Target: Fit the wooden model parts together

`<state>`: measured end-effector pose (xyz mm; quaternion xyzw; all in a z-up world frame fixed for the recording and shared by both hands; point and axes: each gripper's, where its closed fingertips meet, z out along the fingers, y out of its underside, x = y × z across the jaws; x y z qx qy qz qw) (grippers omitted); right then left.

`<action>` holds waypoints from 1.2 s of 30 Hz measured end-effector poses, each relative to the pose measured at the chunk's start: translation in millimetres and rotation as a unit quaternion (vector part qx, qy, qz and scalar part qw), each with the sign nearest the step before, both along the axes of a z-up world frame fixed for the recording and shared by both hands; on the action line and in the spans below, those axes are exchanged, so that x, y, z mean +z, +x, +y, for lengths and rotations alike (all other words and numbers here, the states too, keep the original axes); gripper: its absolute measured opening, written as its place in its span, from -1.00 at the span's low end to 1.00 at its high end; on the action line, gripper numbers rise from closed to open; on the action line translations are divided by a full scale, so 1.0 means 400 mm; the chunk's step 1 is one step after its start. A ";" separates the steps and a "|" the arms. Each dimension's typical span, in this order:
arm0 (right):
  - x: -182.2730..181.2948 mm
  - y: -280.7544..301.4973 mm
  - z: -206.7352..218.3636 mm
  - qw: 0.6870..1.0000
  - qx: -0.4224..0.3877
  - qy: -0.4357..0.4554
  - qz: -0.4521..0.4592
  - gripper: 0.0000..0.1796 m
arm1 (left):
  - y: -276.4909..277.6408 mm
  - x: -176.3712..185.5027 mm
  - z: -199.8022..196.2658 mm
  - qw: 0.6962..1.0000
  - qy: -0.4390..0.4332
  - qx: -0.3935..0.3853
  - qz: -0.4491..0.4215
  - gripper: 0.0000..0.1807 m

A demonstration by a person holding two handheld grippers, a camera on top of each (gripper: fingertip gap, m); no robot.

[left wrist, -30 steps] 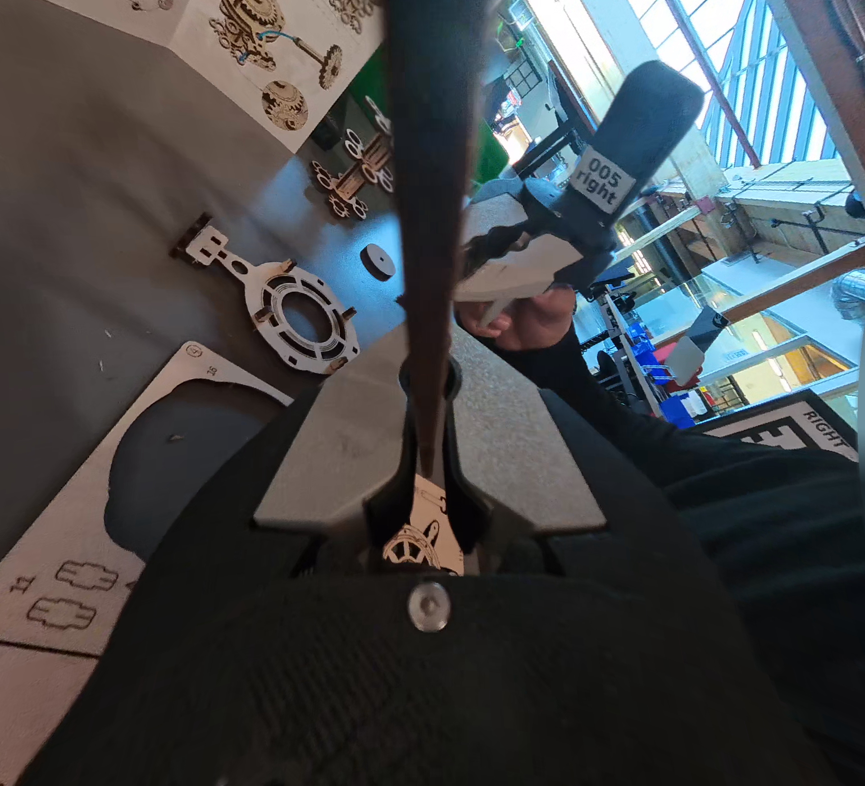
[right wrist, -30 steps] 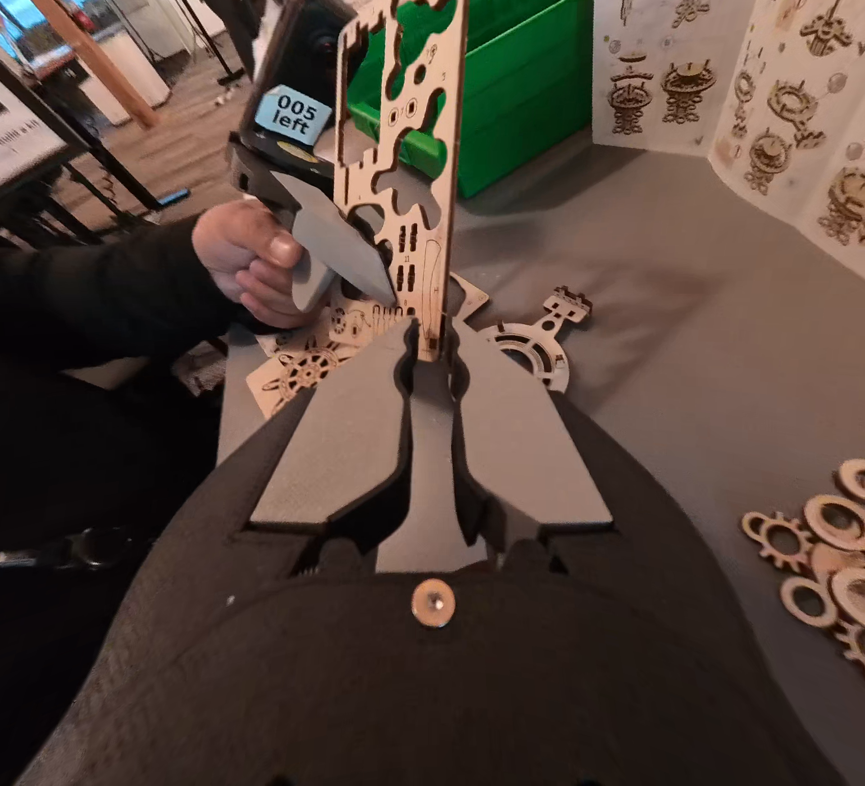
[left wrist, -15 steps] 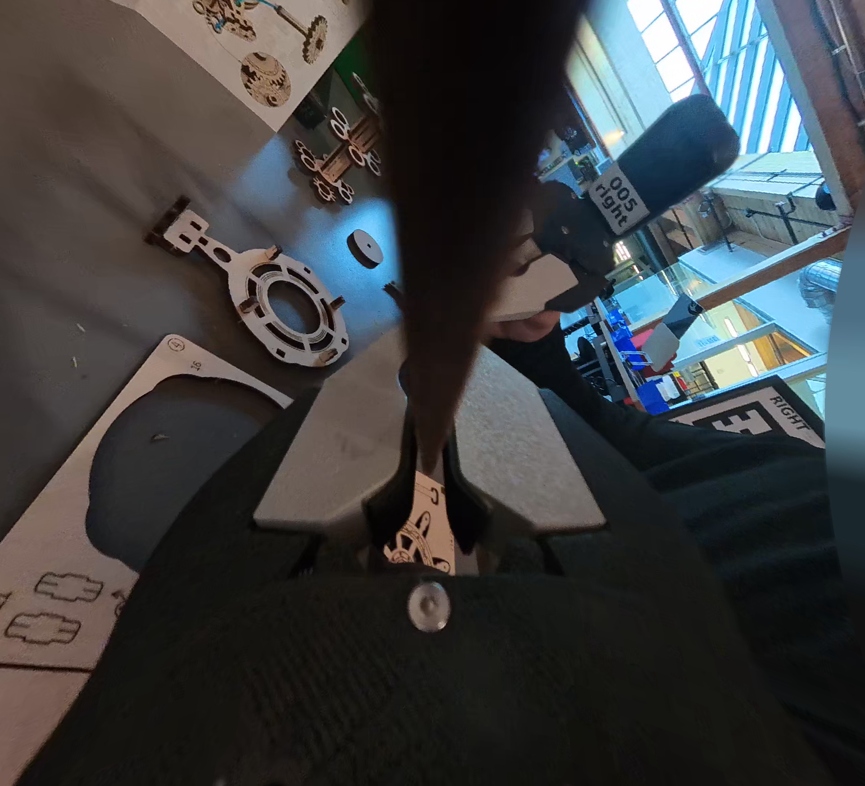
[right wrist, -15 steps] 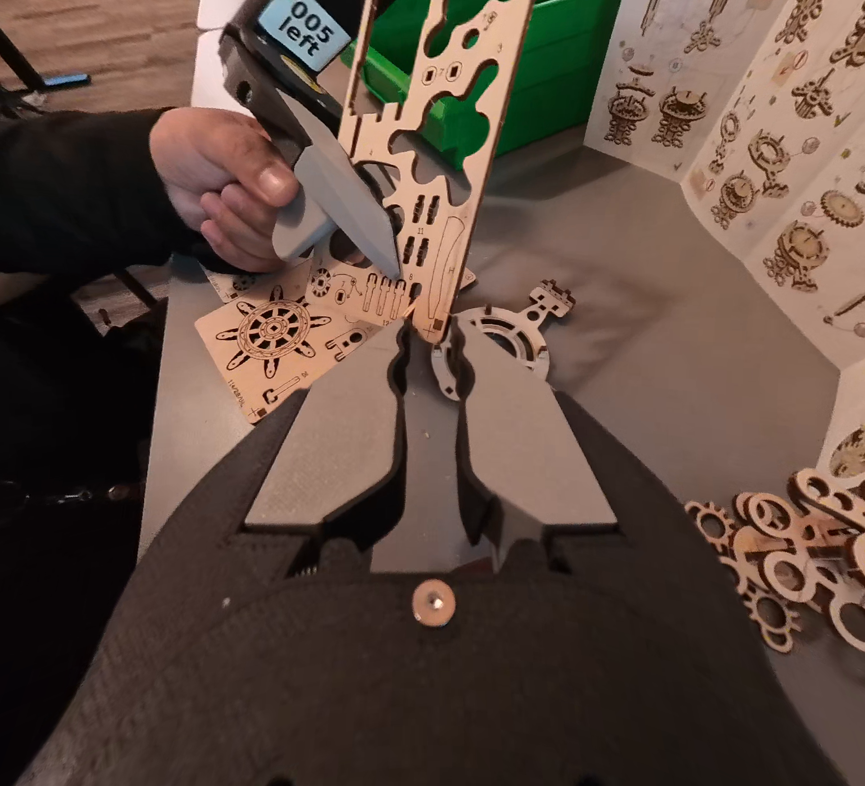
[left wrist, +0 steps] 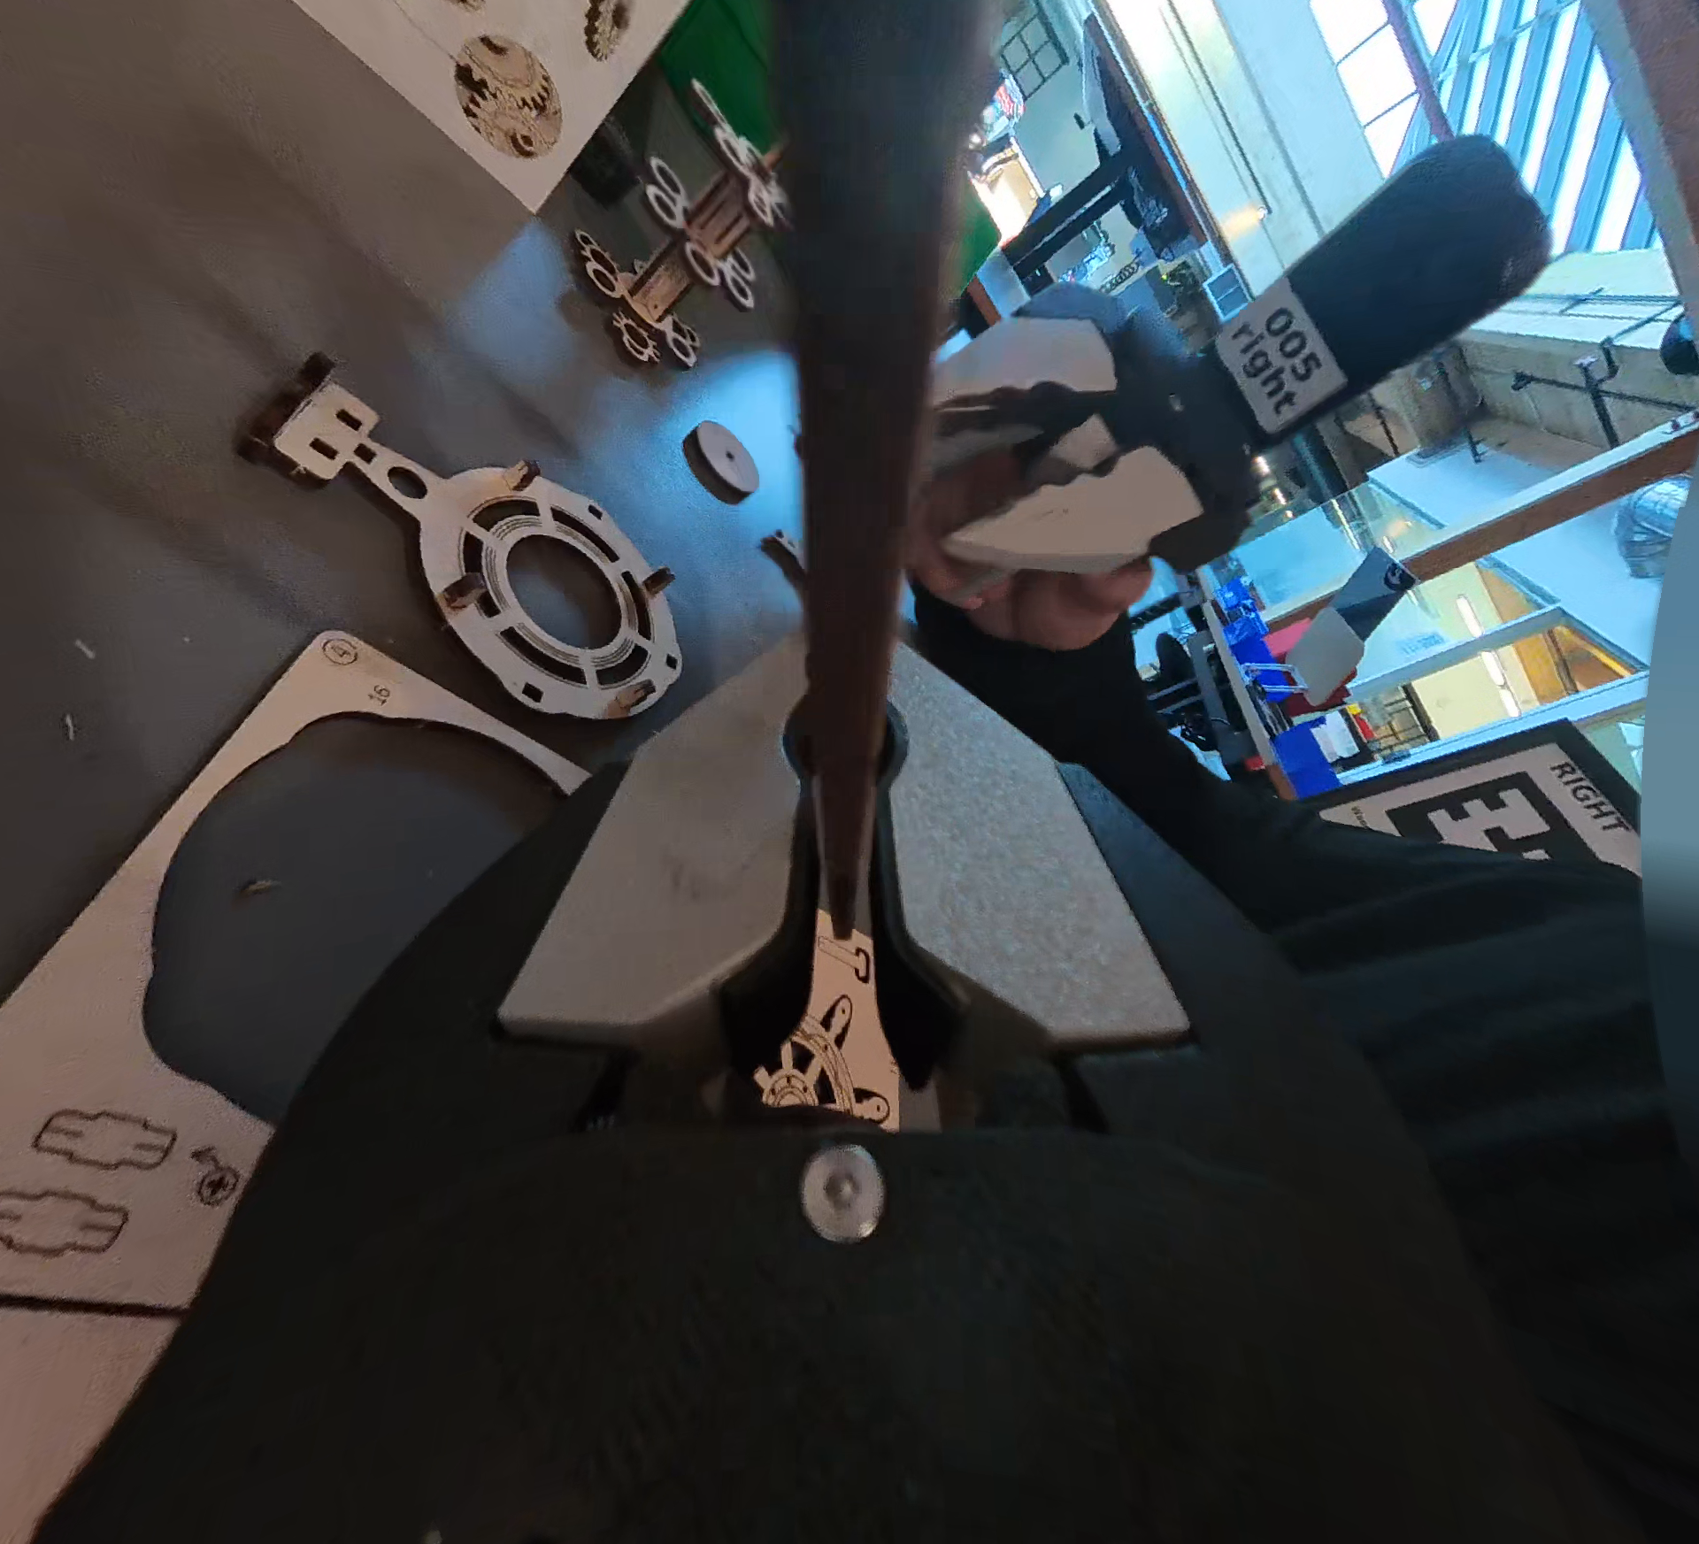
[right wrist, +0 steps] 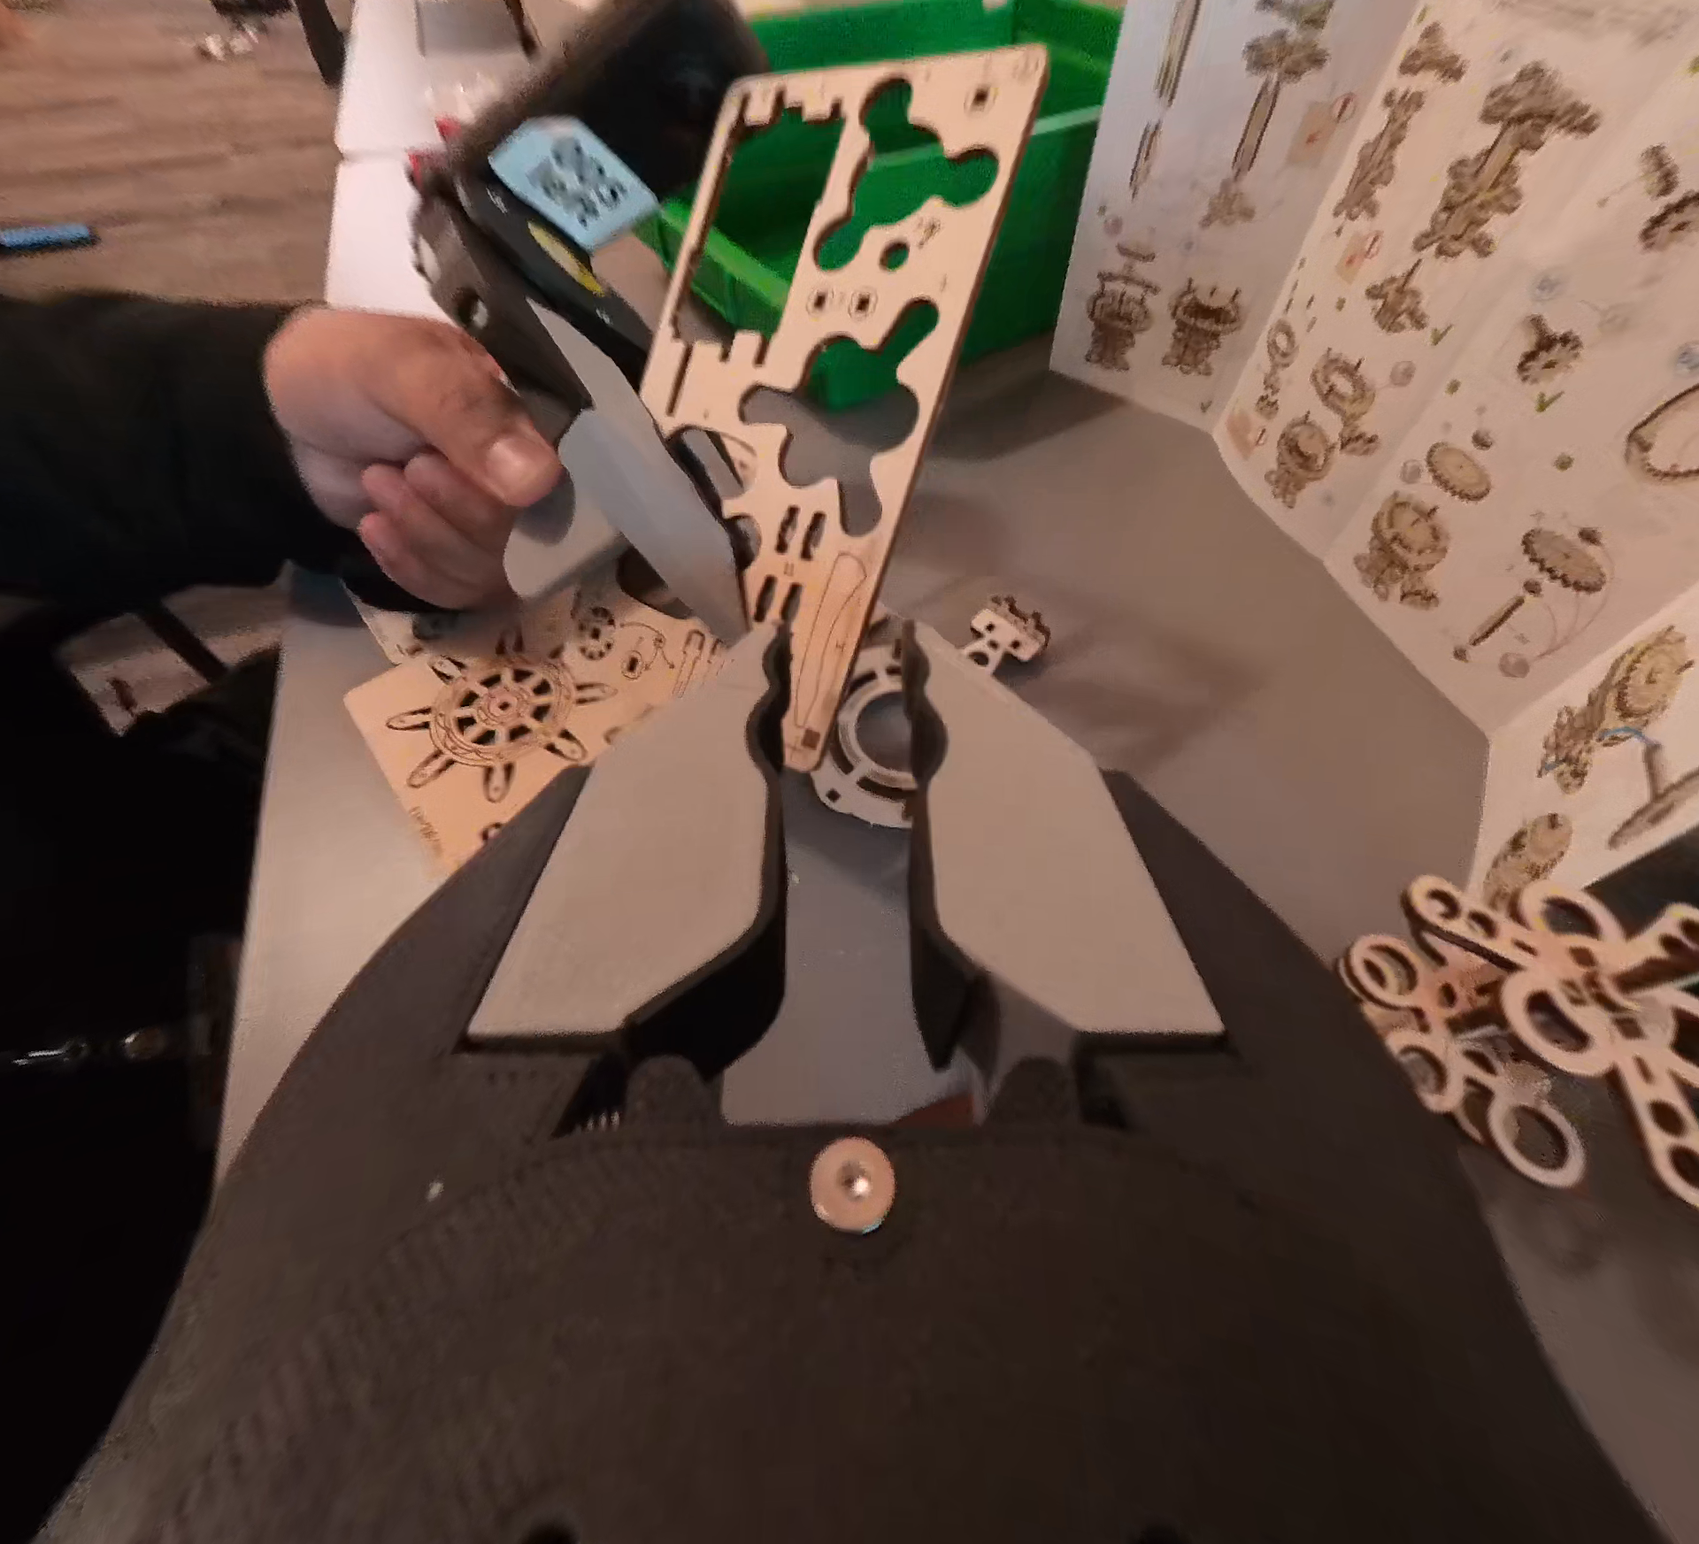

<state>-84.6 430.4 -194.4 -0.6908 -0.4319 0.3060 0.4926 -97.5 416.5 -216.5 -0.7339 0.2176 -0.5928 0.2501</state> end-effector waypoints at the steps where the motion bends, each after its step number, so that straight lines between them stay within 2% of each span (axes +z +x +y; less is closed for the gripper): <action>1: 0.009 0.006 -0.007 1.000 0.010 -0.008 0.014 -0.77 | 0.000 0.000 0.002 1.000 0.001 0.003 0.001 -1.00; 3: -0.006 0.009 -0.016 0.998 0.027 -0.057 0.026 -0.72 | 0.001 0.005 0.000 1.000 0.004 0.000 -0.005 -1.00; 5: -0.038 -0.001 -0.024 0.992 0.041 -0.114 0.021 -0.55 | -0.002 0.014 -0.003 1.000 0.008 -0.002 -0.017 -1.00; 6: -0.051 -0.007 -0.025 0.991 0.044 -0.125 0.011 -0.55 | -0.003 0.017 -0.004 1.000 0.008 -0.004 -0.023 -0.99; 9: -0.068 -0.024 -0.033 0.991 0.054 -0.124 -0.006 -0.70 | -0.007 0.023 -0.002 0.999 0.010 0.001 -0.031 -1.00; 17: -0.063 -0.039 -0.031 0.981 0.062 -0.180 0.035 -0.82 | -0.003 0.017 0.001 1.000 0.013 0.007 -0.022 -0.99; 23: -0.073 -0.040 -0.020 0.982 0.043 -0.182 0.020 -0.83 | -0.004 0.007 0.005 1.000 0.009 0.014 -0.007 -1.00; 30: -0.093 -0.039 -0.005 0.982 -0.014 -0.190 -0.009 -0.83 | -0.007 -0.011 0.018 0.999 0.005 0.034 0.020 -1.00; 34: -0.092 -0.042 0.012 0.986 -0.047 -0.156 -0.025 -0.82 | -0.013 -0.011 0.032 0.998 0.009 0.053 0.023 -1.00; 36: -0.086 -0.042 0.023 0.992 -0.071 -0.092 -0.059 -0.81 | -0.013 -0.008 0.040 0.998 0.005 0.056 0.015 -0.99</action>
